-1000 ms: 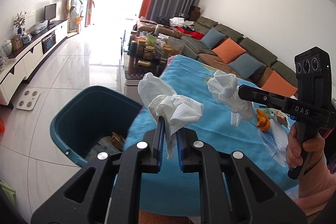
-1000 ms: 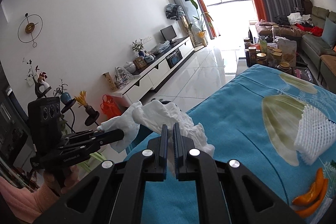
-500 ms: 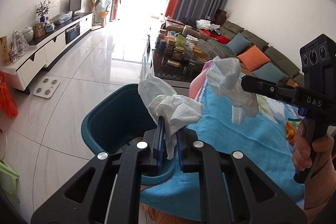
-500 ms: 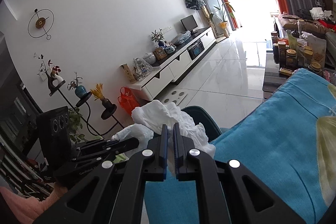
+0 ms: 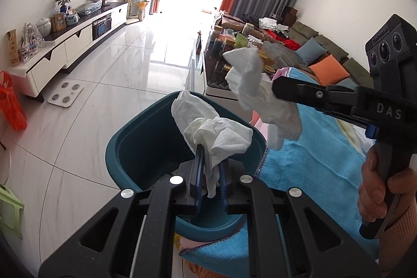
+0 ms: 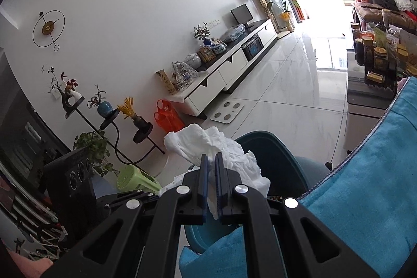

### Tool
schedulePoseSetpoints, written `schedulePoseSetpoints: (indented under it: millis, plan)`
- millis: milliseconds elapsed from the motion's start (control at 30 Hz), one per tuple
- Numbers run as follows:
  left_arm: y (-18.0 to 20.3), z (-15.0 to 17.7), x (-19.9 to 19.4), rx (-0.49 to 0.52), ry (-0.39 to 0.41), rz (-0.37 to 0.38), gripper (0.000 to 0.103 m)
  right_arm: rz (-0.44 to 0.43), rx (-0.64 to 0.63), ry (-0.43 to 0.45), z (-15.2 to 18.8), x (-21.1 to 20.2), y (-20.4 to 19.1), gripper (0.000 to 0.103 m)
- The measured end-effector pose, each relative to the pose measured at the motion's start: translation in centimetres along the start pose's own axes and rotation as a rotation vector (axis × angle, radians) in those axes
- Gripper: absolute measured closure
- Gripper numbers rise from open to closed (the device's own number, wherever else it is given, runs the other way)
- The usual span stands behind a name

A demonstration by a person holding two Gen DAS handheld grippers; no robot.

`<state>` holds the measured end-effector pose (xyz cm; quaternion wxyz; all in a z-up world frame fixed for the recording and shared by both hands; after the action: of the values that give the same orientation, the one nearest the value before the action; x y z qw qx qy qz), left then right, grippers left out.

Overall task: Collect trash
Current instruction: 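Carry both tissues toward the teal bin, then open both tools over the teal bin to drop the tissues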

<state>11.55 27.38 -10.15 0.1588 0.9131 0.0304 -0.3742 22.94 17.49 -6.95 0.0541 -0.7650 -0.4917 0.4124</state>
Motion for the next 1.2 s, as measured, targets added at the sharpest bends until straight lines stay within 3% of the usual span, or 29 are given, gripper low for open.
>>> schedulePoseSetpoints:
  millis: [233,433,600,733,800,933,1200]
  plan:
    - [-0.8,0.2,2.2,-0.027,-0.039,-0.023,0.091,0.042,0.047,-0.072,0.8,3.1,1.7,0.096]
    - [-1.7,0.6,3.8,-0.054,-0.065,-0.026,0.087,0.069,0.073,-0.098,1.3,3.9,2.3,0.088]
    - [-2.2,0.9,4.5,-0.068,-0.070,-0.043,0.073,0.073,0.077,-0.090,1.5,3.4,2.5,0.085]
    - [-2.4,1.2,4.5,-0.071,-0.069,-0.050,0.069,0.068,0.084,-0.077,1.6,2.2,2.6,0.085]
    - [-2.2,1.2,3.9,-0.066,-0.056,-0.046,0.060,0.071,0.082,-0.070,1.9,1.4,2.6,0.082]
    - [-0.7,1.0,2.3,-0.029,-0.016,-0.040,0.053,0.076,0.070,-0.046,2.5,-0.7,2.4,0.080]
    - [6.4,0.7,-1.5,0.114,0.085,0.070,0.035,0.135,0.040,0.028,4.9,-7.5,2.8,0.069]
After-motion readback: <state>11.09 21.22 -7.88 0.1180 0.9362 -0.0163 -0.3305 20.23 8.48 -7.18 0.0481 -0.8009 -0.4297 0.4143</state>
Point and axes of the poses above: each gripper's, at about its wrist camera, not at the fingertips, and x roughly the way its jaws point, y to its right, z to its underside, the point moved 7 cm from there along x, roughly the way its jaws point, and after that the axes turned 3 degrees about -y, right-handed, at the moved point
